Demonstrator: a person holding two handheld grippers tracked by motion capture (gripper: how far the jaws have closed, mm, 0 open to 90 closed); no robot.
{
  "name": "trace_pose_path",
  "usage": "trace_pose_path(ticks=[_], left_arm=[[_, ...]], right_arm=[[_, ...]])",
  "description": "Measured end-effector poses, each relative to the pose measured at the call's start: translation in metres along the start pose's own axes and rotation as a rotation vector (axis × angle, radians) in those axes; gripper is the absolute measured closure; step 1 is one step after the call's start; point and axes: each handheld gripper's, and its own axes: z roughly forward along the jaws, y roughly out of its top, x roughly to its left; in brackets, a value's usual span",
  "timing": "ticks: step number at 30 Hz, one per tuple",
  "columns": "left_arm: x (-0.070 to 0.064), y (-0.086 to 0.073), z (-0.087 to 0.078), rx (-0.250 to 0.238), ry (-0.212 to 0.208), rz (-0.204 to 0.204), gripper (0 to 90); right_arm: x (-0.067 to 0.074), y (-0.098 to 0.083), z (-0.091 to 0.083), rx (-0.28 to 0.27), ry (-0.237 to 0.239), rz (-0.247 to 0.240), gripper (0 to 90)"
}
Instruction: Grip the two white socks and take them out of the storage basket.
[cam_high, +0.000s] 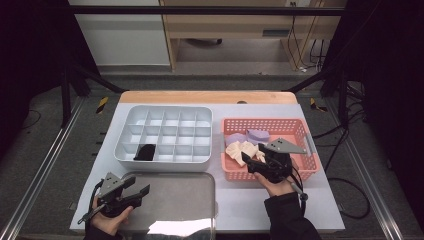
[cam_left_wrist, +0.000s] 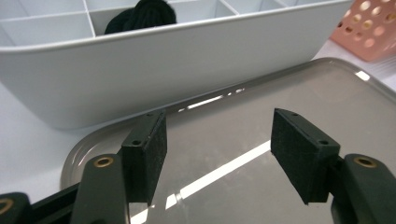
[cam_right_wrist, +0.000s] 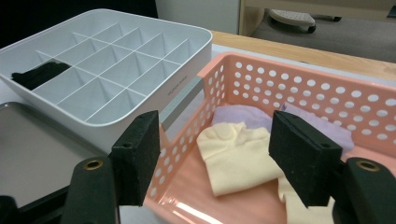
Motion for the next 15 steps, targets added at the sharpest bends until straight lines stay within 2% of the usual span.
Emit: trace_pose_path(ticks=[5,15], left_arm=[[0.0,-0.002,0.001,0.012,0.005,-0.019,34.1],[-0.001,-0.004,0.005,0.031,-0.009,-0.005,33.0]], right_arm=[[-0.006,0.012,0.015,0.012,-0.022,-0.015,34.5],[-0.011,0.032,0.05,0.057,-0.076,-0.044,37.0]])
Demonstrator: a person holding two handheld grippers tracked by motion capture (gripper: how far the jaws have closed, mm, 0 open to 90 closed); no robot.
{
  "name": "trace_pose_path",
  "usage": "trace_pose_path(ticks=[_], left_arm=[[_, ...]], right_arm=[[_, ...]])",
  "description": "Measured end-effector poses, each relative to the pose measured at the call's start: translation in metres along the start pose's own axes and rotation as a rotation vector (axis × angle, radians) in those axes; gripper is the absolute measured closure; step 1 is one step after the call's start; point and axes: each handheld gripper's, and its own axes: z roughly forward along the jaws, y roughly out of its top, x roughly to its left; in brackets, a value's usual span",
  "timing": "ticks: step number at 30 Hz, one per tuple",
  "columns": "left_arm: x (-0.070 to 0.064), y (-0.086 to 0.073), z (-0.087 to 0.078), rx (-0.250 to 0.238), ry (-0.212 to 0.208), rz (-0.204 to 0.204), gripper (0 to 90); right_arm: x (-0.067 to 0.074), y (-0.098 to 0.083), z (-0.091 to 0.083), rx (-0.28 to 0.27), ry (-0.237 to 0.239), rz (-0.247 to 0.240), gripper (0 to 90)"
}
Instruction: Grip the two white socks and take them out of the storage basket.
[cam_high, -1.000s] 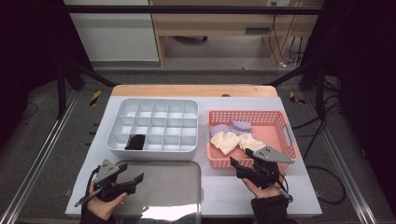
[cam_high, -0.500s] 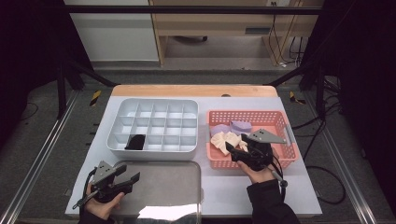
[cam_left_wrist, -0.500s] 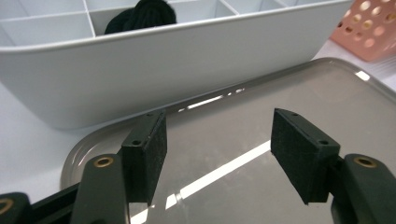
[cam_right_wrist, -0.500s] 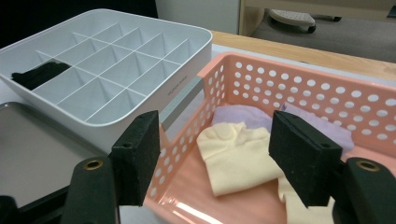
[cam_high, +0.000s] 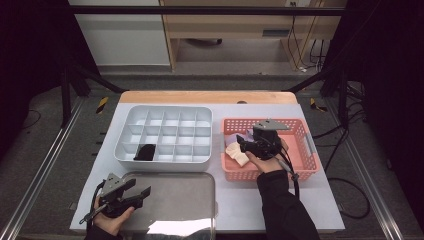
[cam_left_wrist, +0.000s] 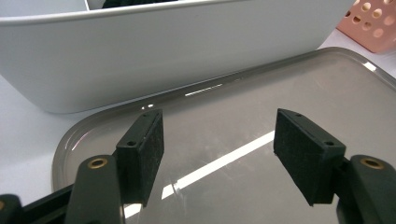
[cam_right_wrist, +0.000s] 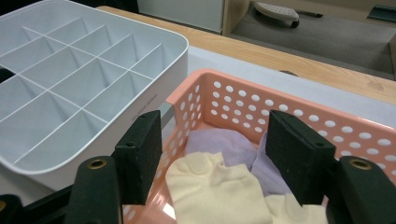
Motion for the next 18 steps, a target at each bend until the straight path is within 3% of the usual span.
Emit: trace_pose_path(ticks=[3,6,10,18], left_arm=[[-0.001,0.0,0.002,0.008,-0.001,0.002,33.0],[-0.001,-0.001,0.003,0.018,-0.004,0.005,33.0],[-0.001,-0.001,0.004,0.022,-0.005,0.004,33.1],[-0.001,-0.001,0.005,0.032,-0.006,0.009,33.5]], right_arm=[[-0.002,0.0,0.012,0.014,-0.001,0.005,38.9],[-0.007,-0.002,0.025,0.042,-0.042,-0.004,41.1],[-0.016,-0.006,0.038,0.079,-0.062,0.004,42.2],[-0.024,-0.01,0.051,0.119,-0.064,0.043,42.8]])
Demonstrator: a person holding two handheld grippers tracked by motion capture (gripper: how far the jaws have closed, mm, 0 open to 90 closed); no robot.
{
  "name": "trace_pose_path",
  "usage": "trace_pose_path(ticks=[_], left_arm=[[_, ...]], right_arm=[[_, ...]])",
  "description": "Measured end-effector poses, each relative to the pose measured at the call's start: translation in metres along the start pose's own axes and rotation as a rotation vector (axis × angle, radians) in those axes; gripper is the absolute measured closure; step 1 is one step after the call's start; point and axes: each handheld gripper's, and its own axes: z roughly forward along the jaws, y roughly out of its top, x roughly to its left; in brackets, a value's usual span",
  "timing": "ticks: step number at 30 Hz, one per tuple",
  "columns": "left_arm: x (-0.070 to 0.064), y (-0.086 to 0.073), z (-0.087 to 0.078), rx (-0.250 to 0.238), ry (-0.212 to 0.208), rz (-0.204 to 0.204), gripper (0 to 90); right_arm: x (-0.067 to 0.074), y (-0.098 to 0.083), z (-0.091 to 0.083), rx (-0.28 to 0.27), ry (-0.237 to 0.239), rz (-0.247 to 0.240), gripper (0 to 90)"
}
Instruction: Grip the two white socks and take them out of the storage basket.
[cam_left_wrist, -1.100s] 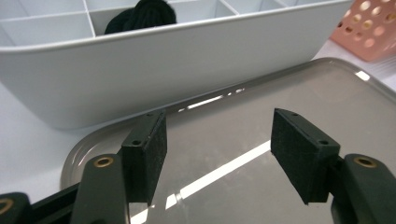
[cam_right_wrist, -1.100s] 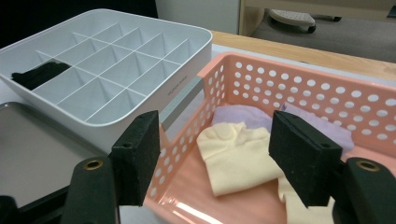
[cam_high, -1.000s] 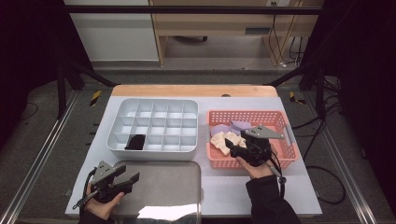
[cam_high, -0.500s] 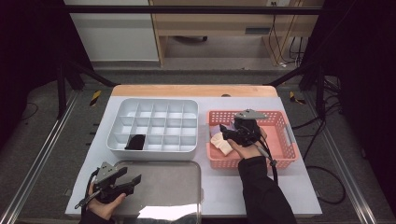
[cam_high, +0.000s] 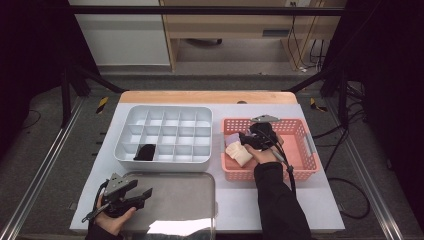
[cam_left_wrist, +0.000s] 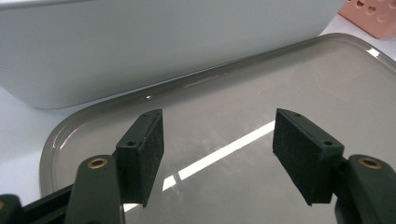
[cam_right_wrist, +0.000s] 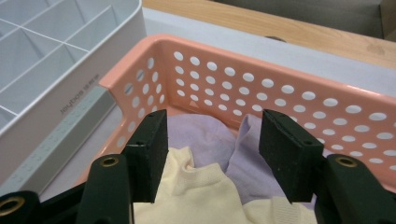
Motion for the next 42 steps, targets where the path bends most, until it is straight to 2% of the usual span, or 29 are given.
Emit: trace_pose_path(ticks=[6,12,26,28,37,40,42], left_arm=[[0.001,0.0,0.0,0.004,0.001,-0.002,33.5],[0.002,0.0,0.0,0.004,0.002,-0.005,33.6],[0.002,0.0,0.0,0.009,-0.002,0.0,33.7],[0.002,0.0,0.001,0.011,-0.002,0.001,33.6],[0.002,0.0,0.001,0.012,-0.005,0.002,33.7],[0.002,0.0,0.001,0.012,-0.006,0.001,33.7],[0.002,0.0,0.001,0.012,-0.007,0.001,33.7]], right_arm=[[-0.005,-0.002,0.011,0.028,-0.001,0.005,43.5],[-0.008,-0.009,0.025,0.105,0.003,0.002,43.2],[-0.011,-0.013,0.035,0.179,0.041,0.043,43.1],[-0.01,-0.014,0.036,0.187,0.04,0.038,45.8],[-0.009,-0.014,0.04,0.238,0.073,0.029,70.9],[-0.009,-0.013,0.04,0.238,0.083,0.021,79.5],[-0.008,-0.013,0.039,0.232,0.083,0.012,82.0]])
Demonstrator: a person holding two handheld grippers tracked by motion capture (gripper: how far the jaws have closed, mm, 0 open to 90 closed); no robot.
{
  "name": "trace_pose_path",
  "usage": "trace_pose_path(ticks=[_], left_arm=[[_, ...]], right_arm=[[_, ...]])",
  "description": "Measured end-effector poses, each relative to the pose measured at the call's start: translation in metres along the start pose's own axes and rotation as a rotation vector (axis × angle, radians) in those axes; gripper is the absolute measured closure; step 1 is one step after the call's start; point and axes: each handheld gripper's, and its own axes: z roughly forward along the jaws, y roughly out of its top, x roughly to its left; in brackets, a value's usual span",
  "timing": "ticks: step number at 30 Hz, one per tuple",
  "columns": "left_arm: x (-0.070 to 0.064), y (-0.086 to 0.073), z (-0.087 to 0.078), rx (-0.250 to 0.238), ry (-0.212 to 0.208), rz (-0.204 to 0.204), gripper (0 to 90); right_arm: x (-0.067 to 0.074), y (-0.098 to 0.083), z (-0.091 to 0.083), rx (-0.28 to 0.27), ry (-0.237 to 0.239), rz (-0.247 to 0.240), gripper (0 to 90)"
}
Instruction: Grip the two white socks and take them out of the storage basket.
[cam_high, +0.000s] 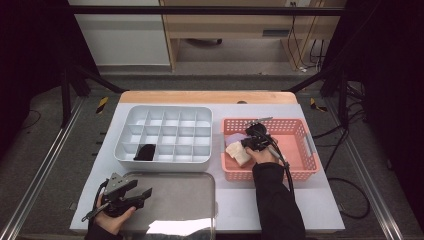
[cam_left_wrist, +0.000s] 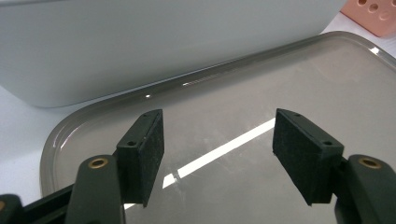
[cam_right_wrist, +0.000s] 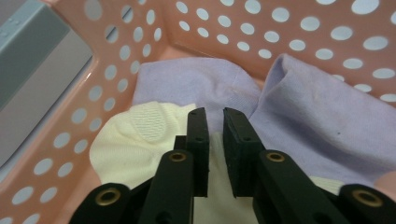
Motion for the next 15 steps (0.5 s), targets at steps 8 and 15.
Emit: trace_pose_path(ticks=[8,15], left_arm=[[0.0,0.0,0.0,-0.001,0.001,-0.001,33.6],[-0.001,0.0,0.0,0.001,0.001,0.001,33.7]], right_arm=[[-0.002,0.001,-0.015,-0.118,-0.014,0.007,83.0],[-0.003,0.004,-0.034,-0.214,0.012,0.029,83.2]])
